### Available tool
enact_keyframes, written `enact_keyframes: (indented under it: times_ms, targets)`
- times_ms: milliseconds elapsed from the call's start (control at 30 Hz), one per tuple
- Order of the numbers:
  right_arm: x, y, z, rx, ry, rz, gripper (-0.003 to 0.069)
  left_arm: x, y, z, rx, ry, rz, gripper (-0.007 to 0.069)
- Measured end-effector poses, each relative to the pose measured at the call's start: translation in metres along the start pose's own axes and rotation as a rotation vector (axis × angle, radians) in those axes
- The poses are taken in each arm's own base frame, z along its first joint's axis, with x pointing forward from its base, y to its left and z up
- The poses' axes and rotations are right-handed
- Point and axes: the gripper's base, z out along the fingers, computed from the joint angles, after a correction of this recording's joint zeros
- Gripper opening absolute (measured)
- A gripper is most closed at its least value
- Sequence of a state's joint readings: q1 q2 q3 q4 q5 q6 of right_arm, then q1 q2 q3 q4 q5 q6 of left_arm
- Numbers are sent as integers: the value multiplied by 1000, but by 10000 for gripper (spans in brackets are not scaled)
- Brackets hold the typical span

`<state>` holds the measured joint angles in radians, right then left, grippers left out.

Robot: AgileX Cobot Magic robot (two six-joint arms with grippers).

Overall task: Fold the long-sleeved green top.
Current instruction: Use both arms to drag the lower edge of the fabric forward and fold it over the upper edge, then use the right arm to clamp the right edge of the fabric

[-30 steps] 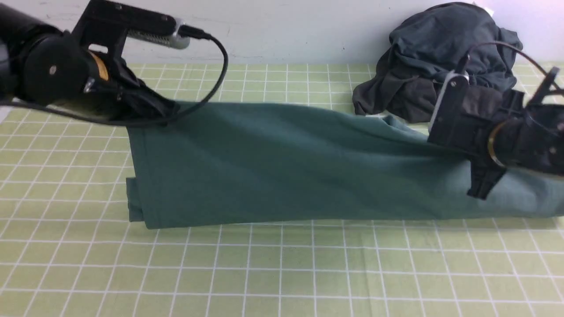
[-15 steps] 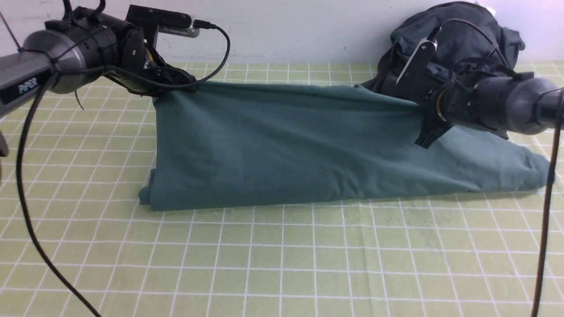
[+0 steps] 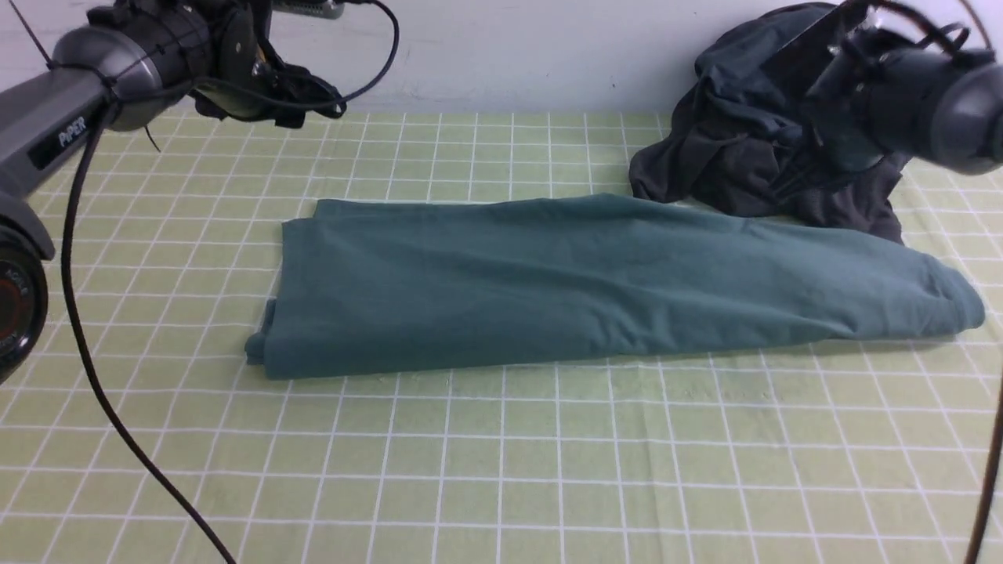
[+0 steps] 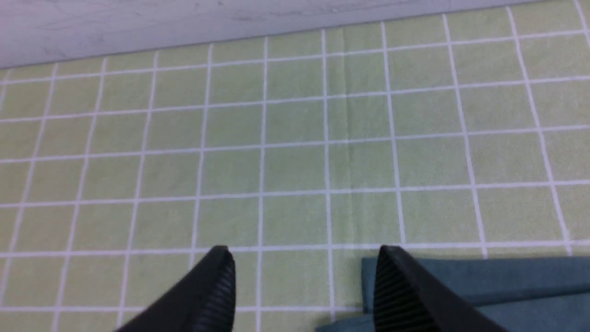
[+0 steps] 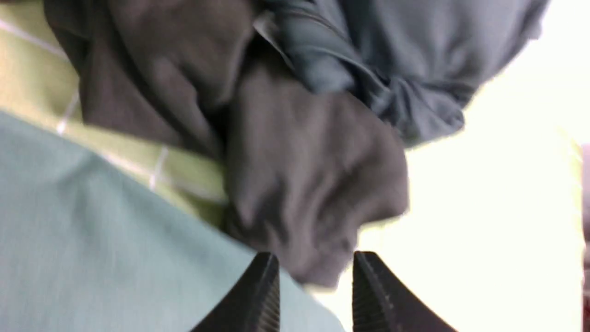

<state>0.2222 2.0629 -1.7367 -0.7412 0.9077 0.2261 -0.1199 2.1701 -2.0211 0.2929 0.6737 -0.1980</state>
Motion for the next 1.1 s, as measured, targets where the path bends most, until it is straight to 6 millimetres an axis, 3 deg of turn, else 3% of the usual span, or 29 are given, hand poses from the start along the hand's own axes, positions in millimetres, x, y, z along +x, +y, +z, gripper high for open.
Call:
enact_keyframes:
  times_ms: [100, 133, 267, 300, 333, 367, 400, 433, 467, 600, 667, 733, 767, 867, 900, 967, 1033, 1067, 1100]
  targets:
    - [9, -10, -13, -112, 79, -17, 167, -7, 6, -28, -20, 46, 60, 337]
    - [21, -17, -11, -218, 147, 7, 129, -11, 9, -53, -28, 87, 114, 292]
    - [59, -43, 24, -450, 293, 242, 59, -19, 15, -122, 6, 150, 173, 155]
    - [74, -54, 41, -492, 333, 346, 51, -20, 18, -150, 32, 146, 183, 104]
    - [76, -55, 44, -497, 339, 358, 51, -19, 18, -154, 41, 152, 182, 97]
    - [85, -60, 53, -509, 361, 404, 51, -19, 20, -173, 61, 140, 184, 69]
    - [100, -68, 68, -522, 398, 468, 62, -12, 21, -195, 103, 138, 191, 28]
    - [101, -69, 70, -522, 400, 474, 64, -10, 21, -198, 108, 137, 188, 28]
    - [111, -73, 79, -525, 420, 505, 91, -2, 21, -219, 145, 123, 186, 8]
    - [122, -83, 93, -497, 413, 570, 249, 35, 23, -263, 213, 65, 150, -3]
    - [124, -86, 95, -477, 411, 589, 302, 47, 24, -273, 218, 52, 145, -3]
    - [128, -89, 101, -425, 427, 627, 399, 76, 27, -289, 216, 53, 146, -3]
    - [128, -89, 101, -422, 430, 631, 411, 81, 27, -290, 216, 58, 147, -3]
    - [134, -83, 111, -405, 475, 685, 455, 121, 31, -298, 193, 108, 167, -3]
    - [136, -79, 115, -414, 495, 699, 447, 135, 32, -298, 179, 132, 173, -3]
    - [137, -77, 116, -421, 507, 704, 428, 145, 33, -298, 170, 148, 173, -3]
    - [137, -73, 117, -433, 518, 709, 370, 158, 34, -299, 152, 166, 166, -3]
    - [136, -72, 116, -443, 519, 709, 306, 168, 36, -299, 135, 182, 162, -3]
    - [136, -72, 116, -443, 519, 709, 295, 169, 36, -298, 133, 187, 161, -3]
